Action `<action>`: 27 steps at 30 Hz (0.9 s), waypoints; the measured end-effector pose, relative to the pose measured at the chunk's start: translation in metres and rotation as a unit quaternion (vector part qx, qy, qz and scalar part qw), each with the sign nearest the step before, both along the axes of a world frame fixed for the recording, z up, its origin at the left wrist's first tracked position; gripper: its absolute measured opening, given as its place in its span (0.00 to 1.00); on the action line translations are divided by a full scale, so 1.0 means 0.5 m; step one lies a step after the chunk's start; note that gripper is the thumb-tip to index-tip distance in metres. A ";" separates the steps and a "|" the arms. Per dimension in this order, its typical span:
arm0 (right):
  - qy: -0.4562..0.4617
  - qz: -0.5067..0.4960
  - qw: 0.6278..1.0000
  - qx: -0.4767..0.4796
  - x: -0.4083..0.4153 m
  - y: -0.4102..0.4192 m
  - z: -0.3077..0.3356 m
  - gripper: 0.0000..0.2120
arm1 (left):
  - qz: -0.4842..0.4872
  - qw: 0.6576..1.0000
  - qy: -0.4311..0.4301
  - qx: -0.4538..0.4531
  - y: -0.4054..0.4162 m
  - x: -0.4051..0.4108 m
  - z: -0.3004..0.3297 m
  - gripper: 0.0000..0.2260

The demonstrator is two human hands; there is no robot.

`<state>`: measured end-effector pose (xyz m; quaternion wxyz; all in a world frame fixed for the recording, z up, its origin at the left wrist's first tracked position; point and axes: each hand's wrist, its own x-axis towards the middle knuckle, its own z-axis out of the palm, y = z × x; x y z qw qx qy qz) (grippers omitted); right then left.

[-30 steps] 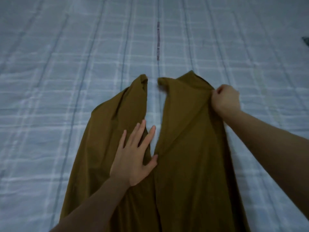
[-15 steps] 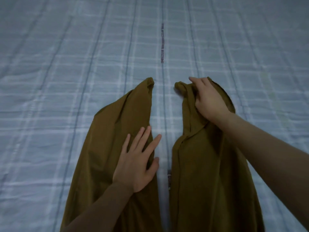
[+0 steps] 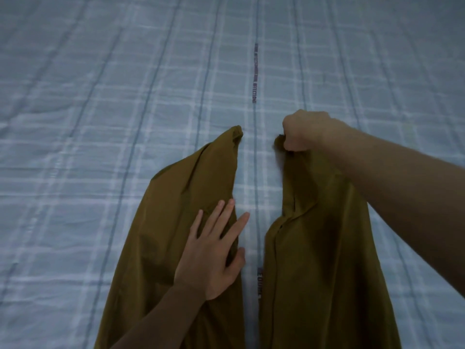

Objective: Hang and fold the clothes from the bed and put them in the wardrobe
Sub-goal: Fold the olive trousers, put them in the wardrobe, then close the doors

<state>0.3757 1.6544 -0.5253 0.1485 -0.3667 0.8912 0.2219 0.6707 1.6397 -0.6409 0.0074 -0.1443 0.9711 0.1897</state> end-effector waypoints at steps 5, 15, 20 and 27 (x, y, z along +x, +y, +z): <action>-0.215 -0.373 0.822 -0.372 -0.014 -0.031 -0.017 0.13 | -0.003 1.000 0.003 -0.004 -0.001 -0.001 0.000 0.27; -0.111 0.008 0.901 -0.420 0.116 0.055 -0.142 0.18 | -0.002 1.000 0.019 0.004 0.001 0.000 -0.004 0.27; 0.013 -0.043 0.893 -0.448 0.183 0.019 -0.114 0.18 | 0.000 0.999 -0.035 0.041 0.004 -0.011 0.034 0.28; -0.409 -0.404 0.674 -0.464 0.219 -0.109 -0.022 0.08 | 0.439 0.815 0.280 0.254 -0.268 -0.025 0.144 0.07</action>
